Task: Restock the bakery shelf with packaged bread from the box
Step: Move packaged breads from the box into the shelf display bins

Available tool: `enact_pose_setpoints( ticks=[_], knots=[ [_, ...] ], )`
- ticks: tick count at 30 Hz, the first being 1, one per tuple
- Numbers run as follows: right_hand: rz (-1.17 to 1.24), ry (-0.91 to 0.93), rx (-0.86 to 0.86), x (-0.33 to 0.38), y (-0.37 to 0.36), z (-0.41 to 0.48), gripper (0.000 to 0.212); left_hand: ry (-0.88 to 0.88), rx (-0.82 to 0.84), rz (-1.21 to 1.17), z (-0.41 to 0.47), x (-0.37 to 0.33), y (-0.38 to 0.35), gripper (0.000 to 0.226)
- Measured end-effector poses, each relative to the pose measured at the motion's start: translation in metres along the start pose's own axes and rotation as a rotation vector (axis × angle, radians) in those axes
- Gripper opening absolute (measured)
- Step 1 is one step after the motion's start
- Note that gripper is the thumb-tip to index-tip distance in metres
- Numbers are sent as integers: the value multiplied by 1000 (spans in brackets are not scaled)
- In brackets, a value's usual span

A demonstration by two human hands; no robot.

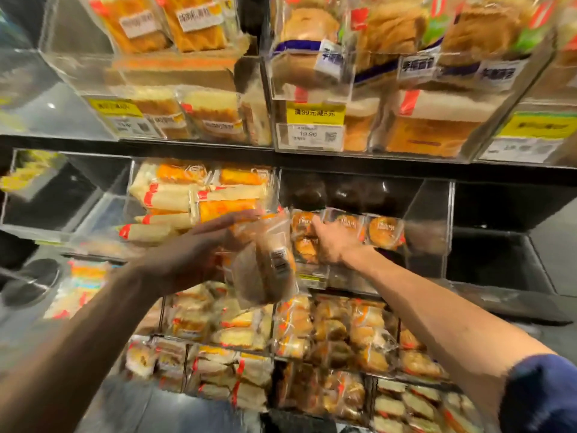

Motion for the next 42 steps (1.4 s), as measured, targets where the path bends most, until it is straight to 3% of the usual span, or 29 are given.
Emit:
enact_pose_setpoints(
  ticks=[3,5,10,15,17,19,21,25,27,32,35,38,42],
  knots=[
    [28,-33,68,3,-9,10,66,15,-35,5,-2,2,-3,52],
    [171,-73,127,3,-11,14,63,29,-42,-1,-1,4,-3,54],
    [541,-93,202,-11,-19,16,24,29,17,-11,1,3,-1,43],
    [418,-100,311,-15,-27,10,29,-4,100,58,2,0,-1,49],
    [446,-63,293,-12,-21,4,30,-17,154,78,2,0,-2,58],
    [581,-42,146,-11,-2,-5,29,-11,191,62,4,-1,-4,62],
    [817,-125,45,-10,20,-21,43,-3,236,93,9,-3,-11,65],
    [1093,-213,338,1,56,-63,103,-35,314,215,25,-11,-31,78],
    [1138,-199,431,2,67,-78,107,-74,342,322,31,-17,-43,73],
    [1361,-217,462,-26,79,-98,114,-142,420,408,52,-24,-65,72],
    [1462,-132,370,-38,82,-110,93,-113,346,233,65,-20,-63,76],
    [1282,-40,187,-39,83,-116,55,-117,339,182,75,-20,-64,81],
    [1143,-43,-19,-48,82,-108,64,-32,369,86,86,-17,-72,85]
  ],
)
Point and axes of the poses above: each hand's wrist, its own z-axis towards the middle knuckle, its own y-axis out of the back of the hand, x = y × z, the point moved 4 cm from there along z, towards the middle knuckle, and after that the axes turned 8 degrees about z, right-handed, at the moved point
